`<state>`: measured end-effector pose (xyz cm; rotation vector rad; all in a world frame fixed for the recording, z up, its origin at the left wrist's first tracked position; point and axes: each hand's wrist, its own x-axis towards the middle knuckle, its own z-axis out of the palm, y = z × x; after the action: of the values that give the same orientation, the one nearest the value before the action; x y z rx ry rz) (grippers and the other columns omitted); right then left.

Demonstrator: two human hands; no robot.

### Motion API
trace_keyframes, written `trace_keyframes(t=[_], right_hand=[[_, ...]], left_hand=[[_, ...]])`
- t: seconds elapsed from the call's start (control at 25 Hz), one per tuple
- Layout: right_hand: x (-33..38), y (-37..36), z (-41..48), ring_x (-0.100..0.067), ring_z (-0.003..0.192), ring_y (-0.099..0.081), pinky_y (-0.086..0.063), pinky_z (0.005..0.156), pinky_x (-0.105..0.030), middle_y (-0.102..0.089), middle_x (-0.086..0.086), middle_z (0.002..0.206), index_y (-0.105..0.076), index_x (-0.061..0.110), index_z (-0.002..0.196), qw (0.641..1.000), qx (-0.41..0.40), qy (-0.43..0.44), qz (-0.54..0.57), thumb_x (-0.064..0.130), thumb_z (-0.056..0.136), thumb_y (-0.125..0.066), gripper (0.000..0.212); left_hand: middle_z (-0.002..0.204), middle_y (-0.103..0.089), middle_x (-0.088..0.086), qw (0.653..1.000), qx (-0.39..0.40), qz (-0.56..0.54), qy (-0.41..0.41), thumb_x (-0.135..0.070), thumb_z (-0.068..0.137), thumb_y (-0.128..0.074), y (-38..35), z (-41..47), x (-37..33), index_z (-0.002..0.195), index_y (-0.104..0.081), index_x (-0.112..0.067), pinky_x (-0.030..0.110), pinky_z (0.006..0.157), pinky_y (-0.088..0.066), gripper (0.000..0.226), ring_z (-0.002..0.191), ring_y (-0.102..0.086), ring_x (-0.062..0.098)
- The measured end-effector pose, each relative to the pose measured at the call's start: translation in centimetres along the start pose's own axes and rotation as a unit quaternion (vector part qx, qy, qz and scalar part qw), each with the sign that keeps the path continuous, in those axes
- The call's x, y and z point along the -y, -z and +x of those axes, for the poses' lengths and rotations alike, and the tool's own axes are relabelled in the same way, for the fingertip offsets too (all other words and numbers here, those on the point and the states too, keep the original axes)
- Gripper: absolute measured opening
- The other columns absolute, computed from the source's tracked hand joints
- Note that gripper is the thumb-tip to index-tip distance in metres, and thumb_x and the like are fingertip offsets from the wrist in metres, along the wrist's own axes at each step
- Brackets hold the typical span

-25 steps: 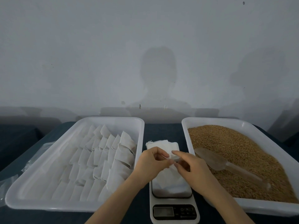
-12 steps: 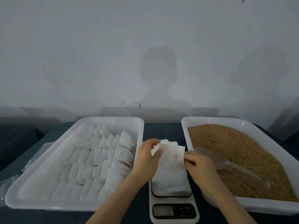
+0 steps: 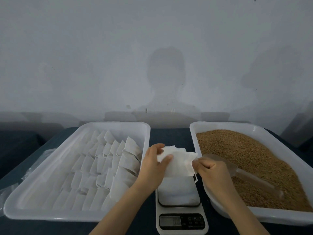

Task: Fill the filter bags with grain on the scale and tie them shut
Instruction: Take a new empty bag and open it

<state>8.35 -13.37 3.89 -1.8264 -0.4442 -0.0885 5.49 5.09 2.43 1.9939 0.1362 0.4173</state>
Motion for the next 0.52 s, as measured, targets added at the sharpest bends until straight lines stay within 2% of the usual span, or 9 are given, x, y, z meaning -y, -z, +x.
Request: trace_keyframes(t=[0.04,0.12,0.2,0.28,0.36,0.44,0.52], right_hand=[[0.0,0.0,0.0,0.001,0.065,-0.063,-0.043,0.058,-0.007,-0.071,0.013,0.072,-0.074,0.019,0.067,1.000,0.006,0.004,-0.007,0.016,0.082,-0.069,0.017],[0.2,-0.3,0.0,0.000,0.066,-0.063,-0.043,0.060,-0.008,-0.070,0.012,0.072,-0.072,0.021,0.063,0.999,0.029,0.013,-0.033,0.014,0.080,-0.072,0.018],[0.2,-0.5,0.0,0.000,0.066,-0.062,-0.044,0.062,-0.009,-0.069,0.011,0.072,-0.072,0.026,0.066,0.995,0.052,0.031,-0.073,0.016,0.077,-0.074,0.015],[0.0,-0.7,0.0,-0.001,0.065,-0.059,-0.043,0.061,-0.011,-0.066,0.007,0.068,-0.070,0.029,0.067,0.991,0.063,0.051,-0.107,0.022,0.077,-0.075,0.013],[-0.1,-0.7,0.1,-0.002,0.066,-0.057,-0.042,0.061,-0.013,-0.063,0.007,0.068,-0.071,0.029,0.071,0.988,0.069,0.065,-0.119,0.025,0.078,-0.074,0.008],[-0.1,-0.8,0.0,-0.003,0.072,-0.058,-0.043,0.064,-0.014,-0.063,0.009,0.076,-0.074,0.026,0.077,0.988,0.068,0.078,-0.118,0.027,0.082,-0.069,0.007],[0.1,-0.3,0.0,0.000,0.080,-0.059,-0.044,0.069,-0.012,-0.063,0.012,0.083,-0.073,0.027,0.085,0.991,0.023,0.098,-0.089,0.028,0.089,-0.060,0.013]], left_hand=[[0.135,-0.038,-0.022,0.997,0.039,0.035,-0.059,-0.043,0.080,-0.072,-0.1,-0.3,-0.1,0.128,-0.034,-0.045,0.006,0.092,-0.037,0.061,0.130,-0.032,-0.002],[0.147,-0.015,-0.032,0.972,0.127,0.124,-0.151,-0.058,0.063,-0.079,-0.6,-0.6,-0.4,0.137,-0.015,-0.053,0.016,0.113,-0.014,0.098,0.141,0.003,-0.010],[0.143,-0.009,-0.041,0.952,0.179,0.174,-0.175,-0.059,0.064,-0.078,-1.0,-0.7,-0.4,0.137,-0.013,-0.057,0.021,0.113,-0.002,0.098,0.135,0.012,-0.020],[0.143,-0.027,-0.035,0.949,0.197,0.183,-0.164,-0.052,0.072,-0.076,-1.4,-0.5,0.0,0.140,-0.031,-0.049,0.019,0.113,-0.007,0.081,0.134,-0.002,-0.022],[0.134,-0.049,-0.022,0.955,0.190,0.175,-0.148,-0.047,0.075,-0.077,-1.6,-0.3,0.1,0.132,-0.048,-0.037,0.022,0.112,-0.025,0.065,0.130,-0.034,-0.006],[0.114,-0.059,-0.019,0.969,0.176,0.127,-0.115,-0.042,0.072,-0.080,-1.3,-0.3,-0.2,0.118,-0.054,-0.034,0.019,0.096,-0.043,0.053,0.108,-0.053,-0.001],[0.104,-0.057,-0.022,0.978,0.168,0.096,-0.084,-0.043,0.070,-0.081,-0.9,-0.4,-0.3,0.107,-0.050,-0.042,0.009,0.078,-0.043,0.048,0.095,-0.056,-0.002]])
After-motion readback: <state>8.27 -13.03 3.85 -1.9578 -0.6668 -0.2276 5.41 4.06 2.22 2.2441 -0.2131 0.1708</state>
